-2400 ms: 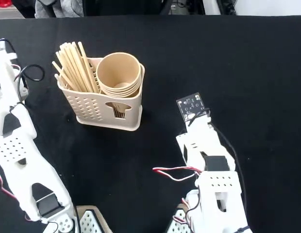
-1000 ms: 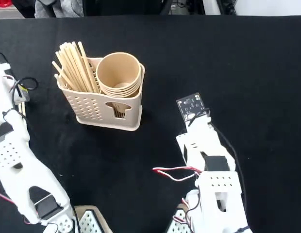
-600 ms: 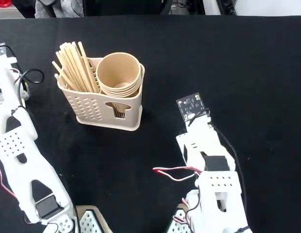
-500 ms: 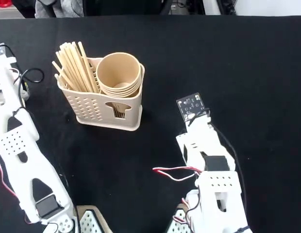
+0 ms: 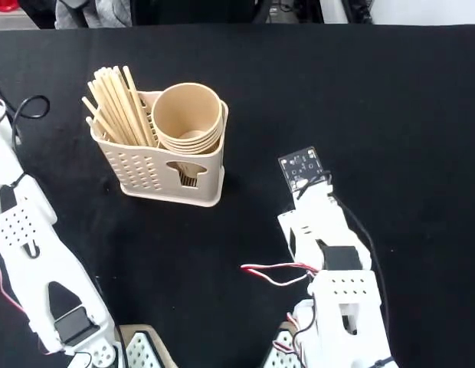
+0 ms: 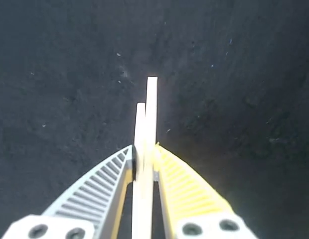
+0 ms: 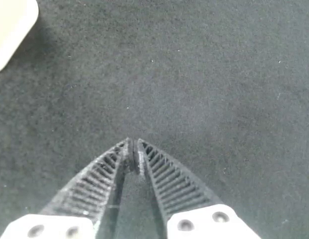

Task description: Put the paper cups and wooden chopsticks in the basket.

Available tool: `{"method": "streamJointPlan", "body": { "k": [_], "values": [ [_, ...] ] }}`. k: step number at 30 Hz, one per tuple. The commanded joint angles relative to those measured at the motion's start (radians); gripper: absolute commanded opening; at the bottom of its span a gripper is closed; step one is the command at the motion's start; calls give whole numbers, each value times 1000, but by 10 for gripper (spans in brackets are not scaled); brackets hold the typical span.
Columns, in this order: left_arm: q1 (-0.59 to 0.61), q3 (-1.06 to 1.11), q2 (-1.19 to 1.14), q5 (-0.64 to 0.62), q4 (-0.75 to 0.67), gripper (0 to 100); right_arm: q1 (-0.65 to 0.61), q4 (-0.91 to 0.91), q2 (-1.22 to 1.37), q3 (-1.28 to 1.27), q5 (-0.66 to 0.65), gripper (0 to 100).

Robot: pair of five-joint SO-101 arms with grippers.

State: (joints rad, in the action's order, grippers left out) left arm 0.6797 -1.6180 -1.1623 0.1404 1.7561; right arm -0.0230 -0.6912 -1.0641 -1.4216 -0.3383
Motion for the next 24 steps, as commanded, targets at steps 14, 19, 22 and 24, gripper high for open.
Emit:
{"method": "streamJointPlan", "body": {
  "k": [14, 19, 22, 24],
  "values": [
    [68, 360, 646, -55, 11, 29, -11, 17, -21, 7, -6, 15],
    [25, 728, 941, -49, -15, 29, -11, 17, -21, 7, -6, 15],
    [-5, 903, 1114, -52, -89, 29, -11, 17, -21, 7, -6, 15],
    [-22, 1041, 1240, -52, -147, 29, -11, 17, -21, 7, -6, 15]
  ]
}}
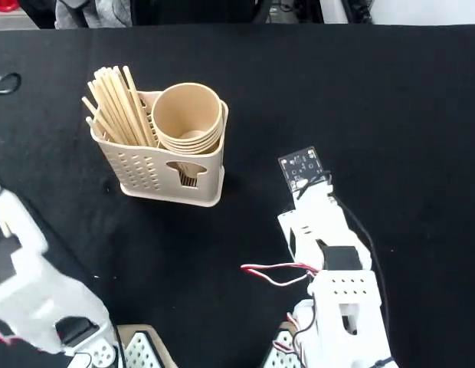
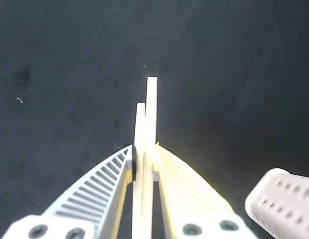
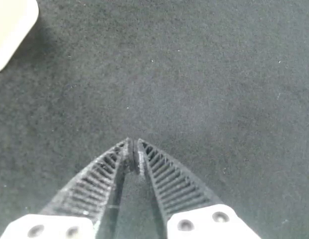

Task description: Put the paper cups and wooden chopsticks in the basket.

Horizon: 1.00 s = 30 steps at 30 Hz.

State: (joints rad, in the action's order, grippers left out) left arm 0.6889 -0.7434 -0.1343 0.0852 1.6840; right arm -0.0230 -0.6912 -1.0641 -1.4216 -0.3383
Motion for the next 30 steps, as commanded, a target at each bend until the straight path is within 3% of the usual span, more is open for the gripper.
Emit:
{"method": "streamJointPlan", "body": {
  "k": [1, 7, 12, 17, 20, 23, 30],
  "values": [
    [-39, 249, 278, 3, -117, 29, -11, 17, -21, 7, -6, 15],
    [-81, 854, 752, 0, -555, 29, -11, 17, -21, 7, -6, 15],
    [-110, 1354, 1241, -81, -1040, 29, -11, 17, -21, 7, -6, 15],
    [-246, 1705, 1708, -137, -1419, 29, -11, 15, -21, 7, -6, 15],
    [-302, 1771, 1872, -180, -1583, 29, -11, 15, -21, 7, -6, 15],
    [-335, 1730, 1895, -250, -1656, 29, -9, 15, -21, 7, -6, 15],
    [-395, 1406, 1682, -347, -1554, 28, -11, 17, -21, 5, -6, 15]
  ]
}}
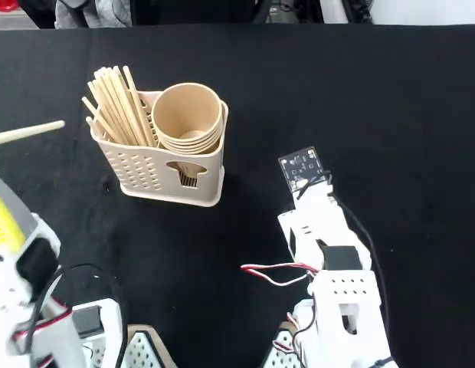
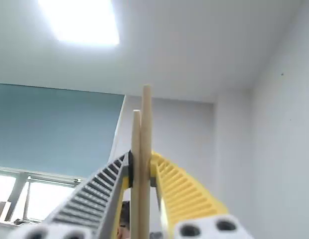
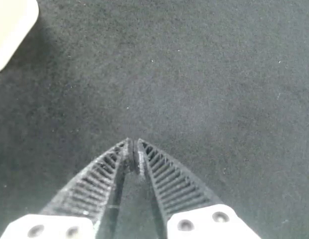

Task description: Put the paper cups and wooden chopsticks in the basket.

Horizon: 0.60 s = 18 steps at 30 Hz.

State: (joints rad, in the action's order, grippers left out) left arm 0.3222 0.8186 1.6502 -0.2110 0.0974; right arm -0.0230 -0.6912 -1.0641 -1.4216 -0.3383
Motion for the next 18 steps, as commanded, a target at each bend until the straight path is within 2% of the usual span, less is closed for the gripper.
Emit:
{"method": "streamJointPlan", "body": {
  "k": [1, 7, 18],
  "values": [
    [-33, -193, -153, -71, 43, 28, -11, 17, -21, 5, -6, 15],
    [-38, -323, -414, -232, 71, 28, -9, 17, -21, 5, -6, 15],
    [-54, -289, -660, -238, 77, 29, -8, 18, -21, 5, -6, 15]
  ]
}}
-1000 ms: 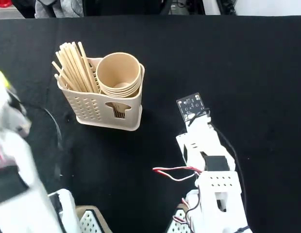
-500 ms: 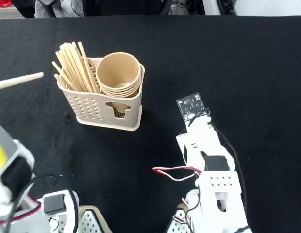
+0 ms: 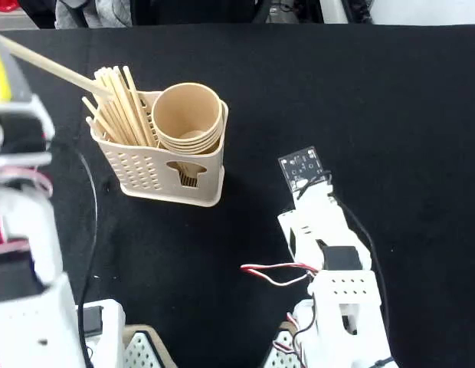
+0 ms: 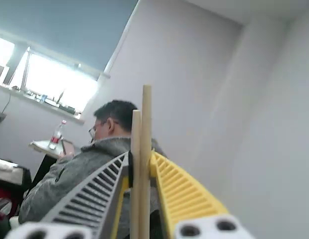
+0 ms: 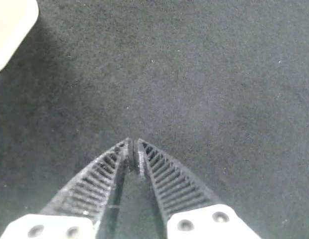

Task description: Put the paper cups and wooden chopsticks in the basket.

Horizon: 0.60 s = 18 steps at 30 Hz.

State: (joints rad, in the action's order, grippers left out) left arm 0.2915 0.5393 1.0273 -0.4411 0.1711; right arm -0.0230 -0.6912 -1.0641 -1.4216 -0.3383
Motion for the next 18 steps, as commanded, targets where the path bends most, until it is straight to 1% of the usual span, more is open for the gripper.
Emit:
{"method": "streamJointPlan", "body": {
  "k": [1, 3, 6, 9, 15, 18],
  "values": [
    [-44, -5, -49, -6, 3, 29, -8, 18, -21, 5, -6, 15],
    [-79, 5, -71, 14, 5, 29, -8, 18, -21, 5, -8, 15],
    [-140, 24, -87, 91, 6, 29, -8, 18, -21, 4, -31, 14],
    [-182, 48, -94, 141, 3, 29, -9, 18, -21, 4, -34, 14],
    [-206, 111, -94, 239, 6, 30, -9, 18, -21, 2, -34, 14],
    [-223, 166, -110, 338, 9, 33, -11, 18, -21, 2, -34, 14]
  ]
}}
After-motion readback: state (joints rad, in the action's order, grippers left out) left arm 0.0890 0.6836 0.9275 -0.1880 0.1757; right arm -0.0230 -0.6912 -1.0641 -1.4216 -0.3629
